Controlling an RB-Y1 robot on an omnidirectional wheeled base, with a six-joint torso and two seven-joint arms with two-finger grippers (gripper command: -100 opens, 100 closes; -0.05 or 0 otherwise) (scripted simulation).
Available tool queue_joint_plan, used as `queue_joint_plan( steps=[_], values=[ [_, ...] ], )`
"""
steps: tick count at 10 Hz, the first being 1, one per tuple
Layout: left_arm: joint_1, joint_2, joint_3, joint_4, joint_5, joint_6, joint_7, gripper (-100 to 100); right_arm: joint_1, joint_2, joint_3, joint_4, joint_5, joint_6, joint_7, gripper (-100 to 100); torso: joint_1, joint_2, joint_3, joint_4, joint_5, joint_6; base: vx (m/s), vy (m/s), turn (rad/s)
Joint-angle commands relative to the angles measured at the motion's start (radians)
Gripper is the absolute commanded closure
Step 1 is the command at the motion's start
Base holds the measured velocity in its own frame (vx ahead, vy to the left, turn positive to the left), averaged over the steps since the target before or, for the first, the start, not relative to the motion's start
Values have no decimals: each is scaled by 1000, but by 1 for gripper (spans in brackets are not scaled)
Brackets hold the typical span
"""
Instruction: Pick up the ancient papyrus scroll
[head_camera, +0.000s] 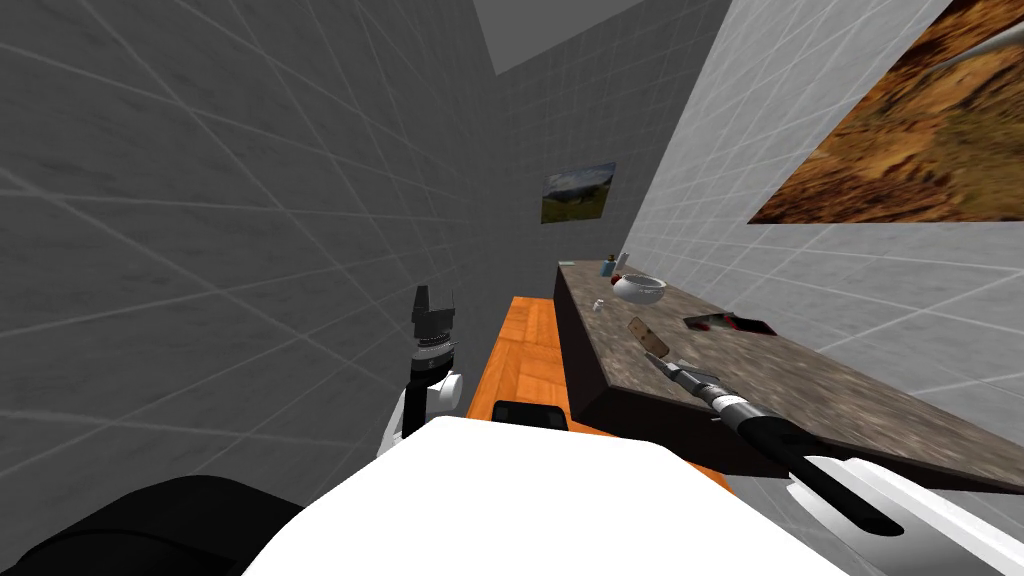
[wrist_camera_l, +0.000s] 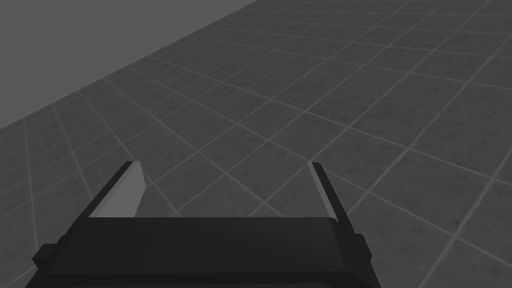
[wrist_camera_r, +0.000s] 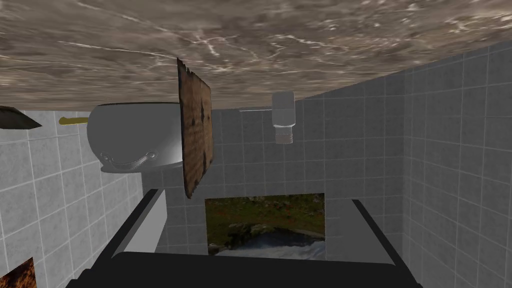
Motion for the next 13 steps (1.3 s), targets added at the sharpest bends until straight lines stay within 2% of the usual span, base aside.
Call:
queue_joint_plan(
  steps=[1, 3, 4, 5, 6, 7, 9, 10, 13],
  values=[
    [0, 0, 0, 0, 0, 0, 0, 0, 1, -36, -9, 27, 2, 5, 1, -100, 0, 0, 0, 0, 0, 0, 108, -36, -13],
    [0, 0, 0, 0, 0, 0, 0, 0, 4, -75, -14, 46, 6, 22, 3, -100, 0, 3, 2, 1, 0, 0, 89, -23, -18],
    [0, 0, 0, 0, 0, 0, 0, 0, -2, -62, -12, 50, 4, 8, 3, -100, 0, 3, 1, 1, 0, 0, 49, -8, -2],
    [0, 0, 0, 0, 0, 0, 0, 0, -2, -65, -13, 50, 4, 11, 3, 0, 1, 5, 3, 1, 0, 0, 8, -2, 3],
    [0, 0, 0, 0, 0, 0, 0, 0, 19, -59, -35, 100, -1, -40, 33, -100, 2, 7, 4, 2, 0, 0, 174, 25, -204],
    [0, 0, 0, 0, 0, 0, 0, 0, 19, -59, -35, 113, -1, -54, 33, -100, 3, 1, 1, 0, 0, 1, 209, 17, -136],
    [0, 0, 0, 0, 0, 0, 0, 0, 19, -59, -35, 113, -1, -96, 33, -100, 2, 1, 0, 0, 0, 0, 53, -2, 20],
    [0, 0, 0, 0, 0, 0, 0, 0, 40, -54, -57, 164, -7, -135, 62, -100, 1, 6, 3, 1, 0, 0, 107, 7, -235],
    [0, 0, 0, 0, 0, 0, 0, 0, 40, -54, -57, 176, -7, -203, 62, -100, 3, 3, 1, 0, 0, 0, 92, 17, -23]
  ],
)
